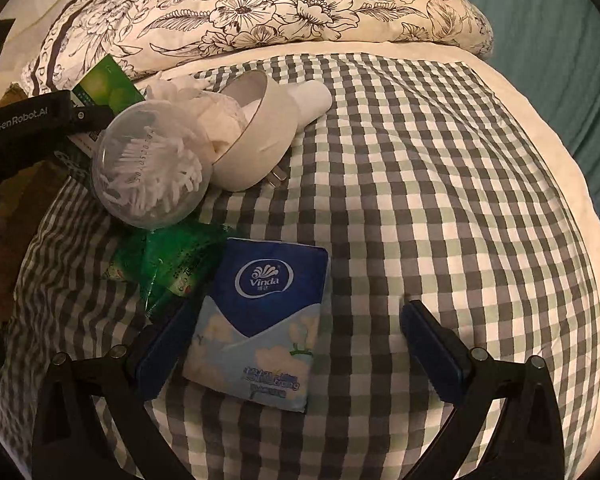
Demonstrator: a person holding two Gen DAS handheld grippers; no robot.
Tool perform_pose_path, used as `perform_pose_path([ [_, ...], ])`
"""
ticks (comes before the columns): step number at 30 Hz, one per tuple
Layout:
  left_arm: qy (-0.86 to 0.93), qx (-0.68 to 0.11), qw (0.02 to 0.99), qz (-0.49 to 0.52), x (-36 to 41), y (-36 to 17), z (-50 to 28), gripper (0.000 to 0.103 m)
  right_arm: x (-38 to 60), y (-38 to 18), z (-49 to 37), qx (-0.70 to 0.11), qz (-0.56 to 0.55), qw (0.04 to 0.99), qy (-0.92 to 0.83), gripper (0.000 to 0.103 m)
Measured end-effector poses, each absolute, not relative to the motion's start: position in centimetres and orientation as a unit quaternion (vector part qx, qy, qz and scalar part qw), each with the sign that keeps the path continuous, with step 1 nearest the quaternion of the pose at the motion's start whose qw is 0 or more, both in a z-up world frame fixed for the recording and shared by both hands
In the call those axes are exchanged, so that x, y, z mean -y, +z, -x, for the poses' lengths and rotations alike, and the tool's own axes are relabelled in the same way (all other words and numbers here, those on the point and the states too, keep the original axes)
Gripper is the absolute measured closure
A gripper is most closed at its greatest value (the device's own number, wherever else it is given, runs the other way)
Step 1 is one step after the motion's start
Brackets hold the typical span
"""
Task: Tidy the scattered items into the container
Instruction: 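Grasp green-white medicine box with left tool while right grasps blue Vinda pack, then lift and carry the medicine box and Vinda pack over the cardboard box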
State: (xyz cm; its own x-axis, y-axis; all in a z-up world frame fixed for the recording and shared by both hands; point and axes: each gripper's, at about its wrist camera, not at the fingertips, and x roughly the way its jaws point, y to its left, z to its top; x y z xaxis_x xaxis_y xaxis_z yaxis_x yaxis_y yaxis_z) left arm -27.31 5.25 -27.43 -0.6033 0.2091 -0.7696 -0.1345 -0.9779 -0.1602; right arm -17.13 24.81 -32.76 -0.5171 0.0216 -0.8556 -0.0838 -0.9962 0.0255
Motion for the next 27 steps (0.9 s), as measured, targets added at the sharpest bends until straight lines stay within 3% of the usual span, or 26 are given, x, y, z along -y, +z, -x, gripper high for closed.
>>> perform_pose_path([
  [2,0.896,0.039,0.094,0.433,-5.2,-27.1,27.1,0.023,-24.7,-32.7,17.0,-0.024,0.49,0.033,0.871,0.01],
  [5,0.9,0.03,0.089,0.426,-5.3,-26.4,26.5,0.023,-24.6,-32.7,16.8,-0.009,0.489,0.042,0.871,0.043],
  [6,0.901,0.029,0.09,0.424,-5.2,-26.2,26.3,0.023,-24.5,-32.7,16.7,-0.003,0.489,0.047,0.871,0.047],
  [27,0.923,0.015,0.084,0.374,-4.0,-18.9,19.1,0.023,-24.5,-26.1,11.1,-0.045,0.452,0.038,0.89,0.049],
])
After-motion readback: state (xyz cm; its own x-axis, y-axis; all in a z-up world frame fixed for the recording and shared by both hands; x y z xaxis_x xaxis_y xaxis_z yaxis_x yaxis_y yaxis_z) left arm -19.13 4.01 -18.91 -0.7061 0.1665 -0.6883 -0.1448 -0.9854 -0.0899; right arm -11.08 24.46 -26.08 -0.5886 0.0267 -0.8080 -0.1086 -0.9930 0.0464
